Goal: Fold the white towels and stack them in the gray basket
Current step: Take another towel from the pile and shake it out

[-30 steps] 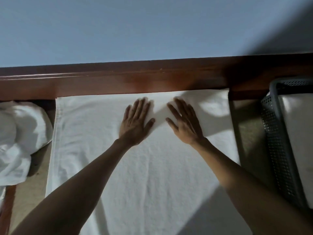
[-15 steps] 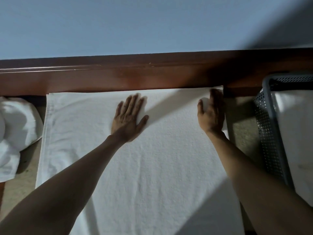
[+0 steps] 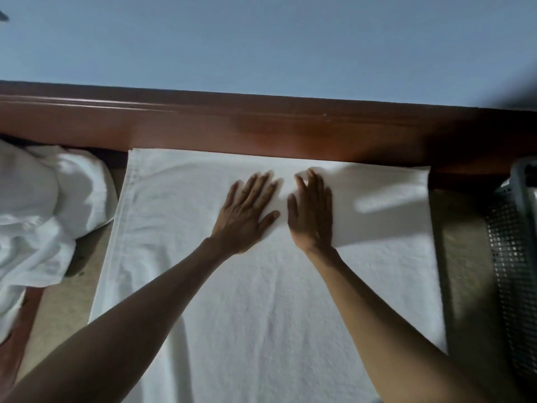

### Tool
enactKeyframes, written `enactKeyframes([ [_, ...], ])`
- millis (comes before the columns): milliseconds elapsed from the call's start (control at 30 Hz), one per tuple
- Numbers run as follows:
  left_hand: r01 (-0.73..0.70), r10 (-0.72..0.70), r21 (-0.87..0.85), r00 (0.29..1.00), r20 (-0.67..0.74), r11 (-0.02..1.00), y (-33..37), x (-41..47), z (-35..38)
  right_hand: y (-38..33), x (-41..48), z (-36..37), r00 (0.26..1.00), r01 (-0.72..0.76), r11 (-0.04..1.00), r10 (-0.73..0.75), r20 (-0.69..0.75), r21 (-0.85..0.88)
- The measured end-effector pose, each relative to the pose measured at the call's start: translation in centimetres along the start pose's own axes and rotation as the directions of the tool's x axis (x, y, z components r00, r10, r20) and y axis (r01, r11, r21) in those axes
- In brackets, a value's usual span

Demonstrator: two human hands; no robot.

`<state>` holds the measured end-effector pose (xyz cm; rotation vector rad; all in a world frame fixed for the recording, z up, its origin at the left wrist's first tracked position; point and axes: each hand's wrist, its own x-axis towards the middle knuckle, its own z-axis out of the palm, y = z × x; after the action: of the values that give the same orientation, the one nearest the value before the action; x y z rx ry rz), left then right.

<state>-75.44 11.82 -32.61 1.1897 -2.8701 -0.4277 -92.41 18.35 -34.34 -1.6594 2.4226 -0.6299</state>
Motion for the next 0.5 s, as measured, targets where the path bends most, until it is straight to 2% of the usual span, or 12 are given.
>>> enactKeyframes([
  [100, 0.097, -0.097, 0.007, 0.995, -0.013, 0.995, -4.3, -2.7, -0.9, -0.1, -0.1, 0.2, 0.999, -0.027, 0.995, 0.024, -0.027, -0.092],
  [300, 0.33, -0.33, -0.018, 0.944, -0.026, 0.944, -14.7, -7.1, -3.7, -0.4, -0.4, 0.4, 0.997, -0.005, 0.993, -0.004, -0.074, -0.118],
  [500, 0.441, -0.441, -0.01, 0.897, -0.036, 0.897, -17.6, -6.9, -4.1, -0.6, -0.4, 0.4, 0.993, 0.002, 0.993, -0.016, -0.117, -0.121],
])
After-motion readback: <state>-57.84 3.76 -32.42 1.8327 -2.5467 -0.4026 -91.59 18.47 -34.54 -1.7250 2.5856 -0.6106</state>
